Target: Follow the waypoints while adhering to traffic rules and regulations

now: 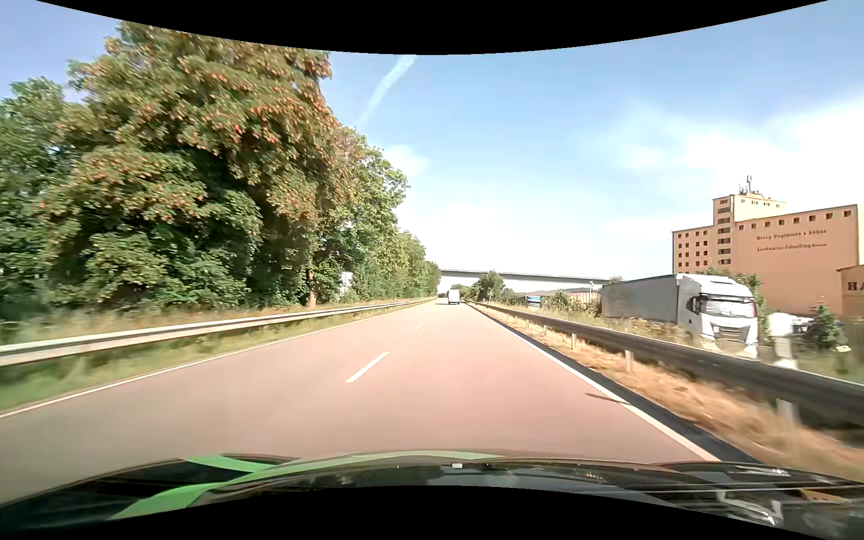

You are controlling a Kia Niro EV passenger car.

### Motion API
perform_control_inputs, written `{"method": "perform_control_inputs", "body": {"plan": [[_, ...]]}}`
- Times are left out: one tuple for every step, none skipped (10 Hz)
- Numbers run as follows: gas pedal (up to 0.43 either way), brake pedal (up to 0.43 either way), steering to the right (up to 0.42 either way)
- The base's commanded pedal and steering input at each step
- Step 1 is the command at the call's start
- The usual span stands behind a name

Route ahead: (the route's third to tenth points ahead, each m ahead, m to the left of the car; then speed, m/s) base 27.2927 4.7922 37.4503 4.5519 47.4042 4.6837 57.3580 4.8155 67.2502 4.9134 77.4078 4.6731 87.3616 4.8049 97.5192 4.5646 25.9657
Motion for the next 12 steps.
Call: {"method": "perform_control_inputs", "body": {"plan": [[0.390,0.000,0.000],[0.390,0.000,0.000],[0.390,0.000,0.000],[0.398,0.000,0.000],[0.398,0.000,0.000],[0.398,0.000,0.000],[0.398,0.000,0.000],[0.398,0.000,0.000],[0.358,0.000,0.000],[0.339,0.000,0.000],[0.339,0.000,0.000],[0.339,0.000,0.000]]}}
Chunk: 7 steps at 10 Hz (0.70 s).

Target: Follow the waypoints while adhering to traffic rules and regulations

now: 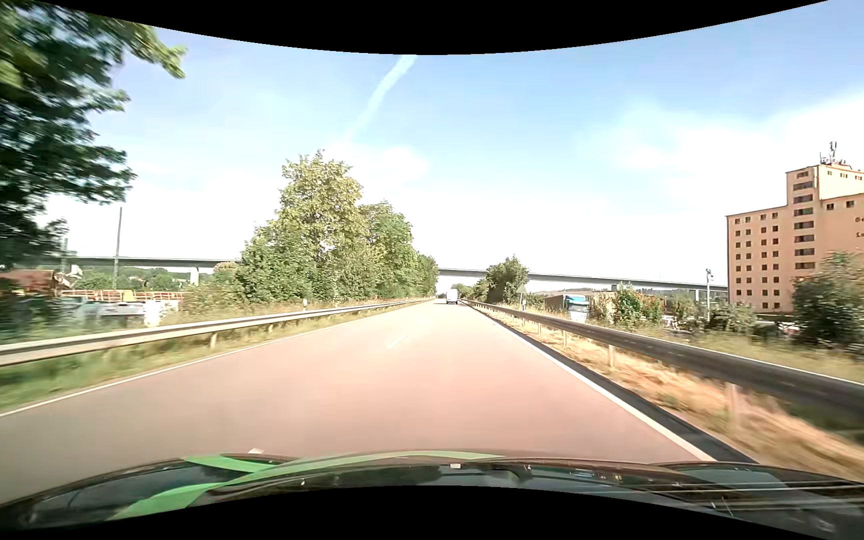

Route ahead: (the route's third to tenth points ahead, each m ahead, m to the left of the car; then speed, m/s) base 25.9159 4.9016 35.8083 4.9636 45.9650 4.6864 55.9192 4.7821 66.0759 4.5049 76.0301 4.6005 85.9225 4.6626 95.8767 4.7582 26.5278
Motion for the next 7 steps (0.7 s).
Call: {"method": "perform_control_inputs", "body": {"plan": [[0.339,0.000,0.000],[0.339,0.000,0.000],[0.339,0.000,0.000],[0.339,0.000,0.000],[0.339,0.000,0.000],[0.339,0.000,0.000],[0.331,0.000,-0.001]]}}
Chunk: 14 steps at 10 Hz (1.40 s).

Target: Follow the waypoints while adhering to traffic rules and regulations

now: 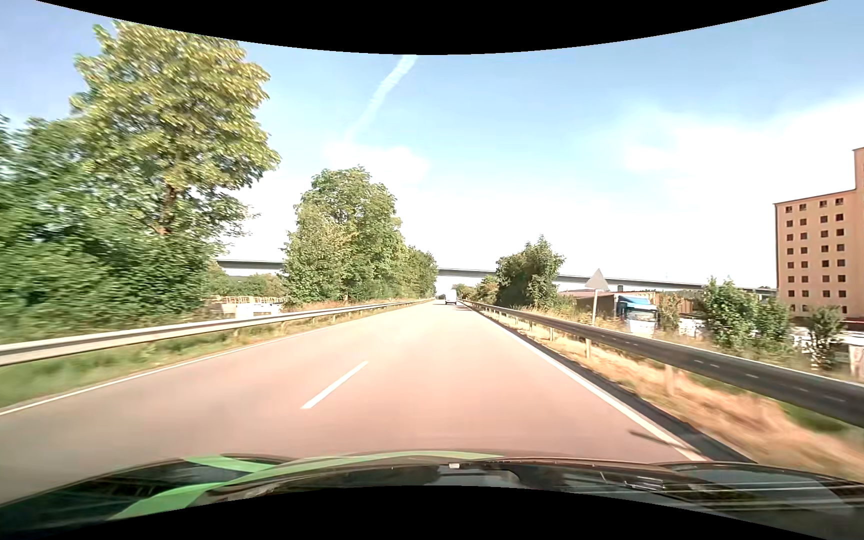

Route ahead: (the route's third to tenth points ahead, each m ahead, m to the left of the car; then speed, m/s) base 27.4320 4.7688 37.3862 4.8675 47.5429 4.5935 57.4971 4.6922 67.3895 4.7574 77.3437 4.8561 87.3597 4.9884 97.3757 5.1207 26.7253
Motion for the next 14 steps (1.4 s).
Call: {"method": "perform_control_inputs", "body": {"plan": [[0.319,0.000,-0.001],[0.299,0.000,-0.001],[0.299,0.000,-0.001],[0.299,0.000,-0.001],[0.299,0.000,-0.001],[0.299,0.000,-0.001],[0.311,0.000,-0.001],[0.319,0.000,-0.001],[0.331,0.000,-0.001],[0.350,0.000,-0.001],[0.350,0.000,-0.001],[0.350,0.000,-0.001],[0.350,0.000,-0.002],[0.350,0.000,-0.002]]}}
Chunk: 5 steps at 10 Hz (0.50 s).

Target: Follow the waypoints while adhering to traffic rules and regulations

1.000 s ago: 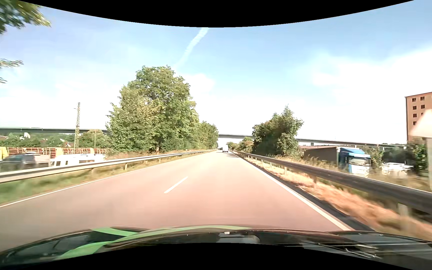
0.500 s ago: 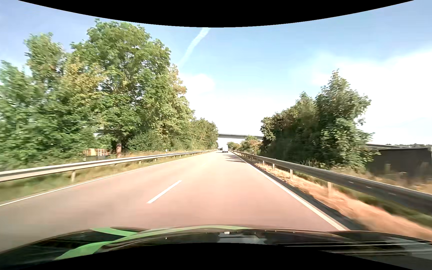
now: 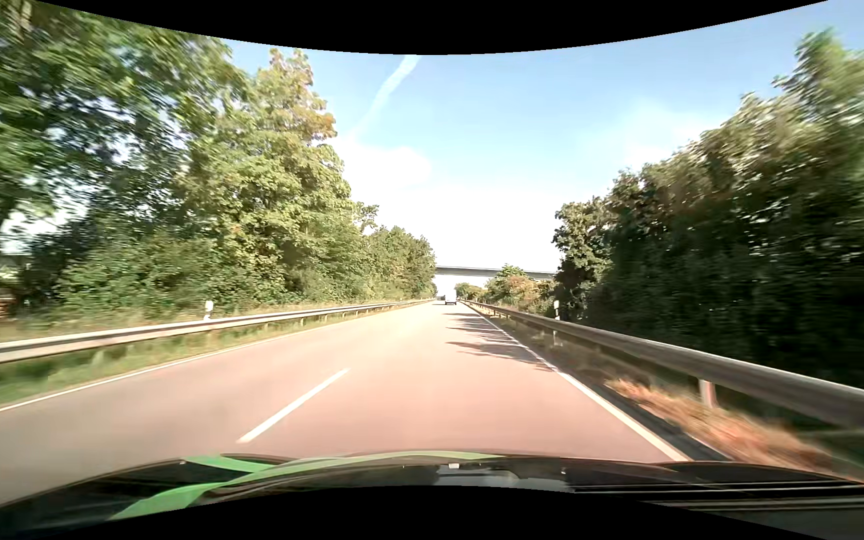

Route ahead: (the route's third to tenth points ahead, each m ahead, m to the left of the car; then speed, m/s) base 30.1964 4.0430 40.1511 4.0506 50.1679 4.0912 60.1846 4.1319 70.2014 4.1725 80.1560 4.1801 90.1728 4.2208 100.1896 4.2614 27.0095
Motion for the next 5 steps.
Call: {"method": "perform_control_inputs", "body": {"plan": [[0.319,0.000,-0.002],[0.280,0.000,-0.003],[0.280,0.000,-0.003],[0.280,0.000,-0.003],[0.280,0.000,-0.003]]}}
